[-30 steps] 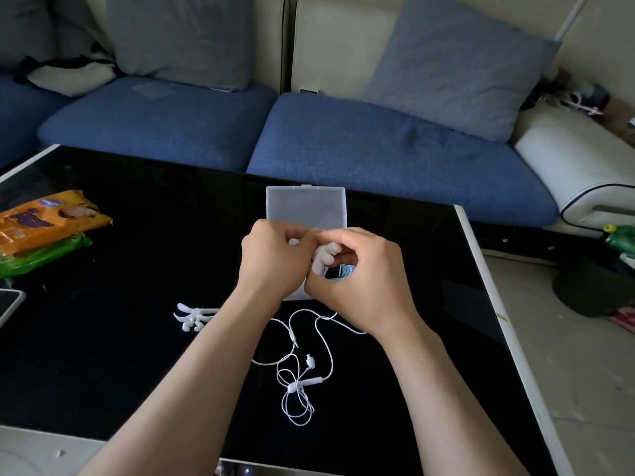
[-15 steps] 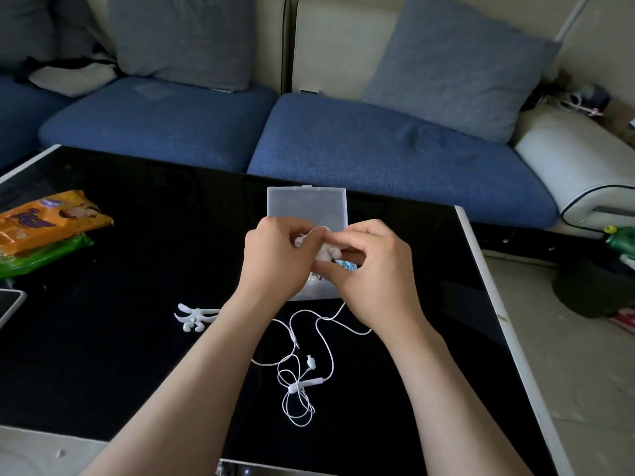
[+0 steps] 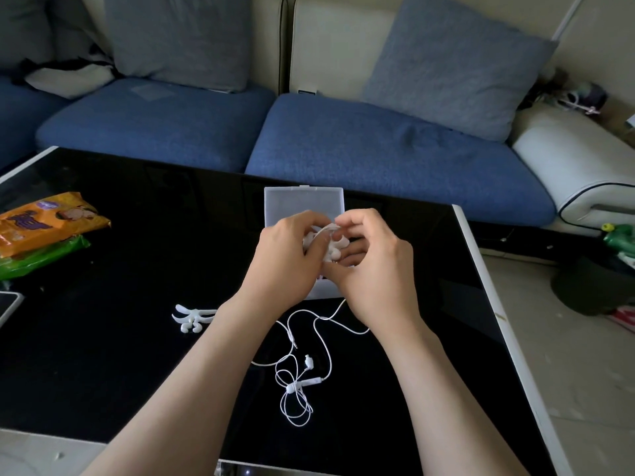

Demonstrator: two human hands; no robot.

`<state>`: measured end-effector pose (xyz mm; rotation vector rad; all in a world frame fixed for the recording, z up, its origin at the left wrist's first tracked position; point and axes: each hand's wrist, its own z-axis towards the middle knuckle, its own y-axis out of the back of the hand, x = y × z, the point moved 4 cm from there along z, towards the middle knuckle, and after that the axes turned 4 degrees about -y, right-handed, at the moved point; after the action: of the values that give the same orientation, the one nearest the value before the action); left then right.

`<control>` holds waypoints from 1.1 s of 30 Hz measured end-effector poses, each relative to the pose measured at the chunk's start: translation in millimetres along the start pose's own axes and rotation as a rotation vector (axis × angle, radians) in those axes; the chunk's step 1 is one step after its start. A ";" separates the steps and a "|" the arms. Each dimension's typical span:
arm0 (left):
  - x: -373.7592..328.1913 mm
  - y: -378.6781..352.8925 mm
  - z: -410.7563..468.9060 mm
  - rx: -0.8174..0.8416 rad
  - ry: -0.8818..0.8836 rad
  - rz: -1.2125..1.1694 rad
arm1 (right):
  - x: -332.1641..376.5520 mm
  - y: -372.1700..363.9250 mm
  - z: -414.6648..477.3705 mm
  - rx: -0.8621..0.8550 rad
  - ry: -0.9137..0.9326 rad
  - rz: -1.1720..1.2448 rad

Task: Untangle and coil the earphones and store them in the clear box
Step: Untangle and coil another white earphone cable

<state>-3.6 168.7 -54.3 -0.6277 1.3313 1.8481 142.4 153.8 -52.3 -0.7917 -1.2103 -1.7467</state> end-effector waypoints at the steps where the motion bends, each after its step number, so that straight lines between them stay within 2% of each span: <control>1: -2.4 -0.7 0.1 0.003 -0.014 -0.019 | 0.8 1.1 0.1 -0.015 0.010 0.010; 8: -18.0 0.5 -1.1 0.004 -0.092 -0.149 | -1.8 3.5 0.9 -0.093 0.048 -0.018; 13: -16.8 -3.8 -4.2 0.064 -0.147 -0.063 | -10.1 -1.4 3.2 -0.070 0.037 -0.070; 18: -24.6 -2.4 -8.0 0.094 -0.213 -0.016 | -4.8 2.8 3.1 -0.164 0.101 -0.141; 24: -26.6 -0.5 -6.8 0.081 -0.236 -0.038 | 2.2 5.5 0.6 -0.189 0.139 -0.183; 30: -29.3 -0.4 -5.2 0.047 -0.181 -0.163 | 5.5 8.2 0.0 -0.242 0.047 -0.128; 33: -27.1 -0.3 -4.1 0.029 -0.125 -0.262 | 1.6 8.1 2.6 -0.189 -0.048 -0.036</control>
<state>12.5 157.0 -35.5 -0.6284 1.1343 1.6258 149.1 154.3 -46.8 -0.9314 -1.1080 -1.9019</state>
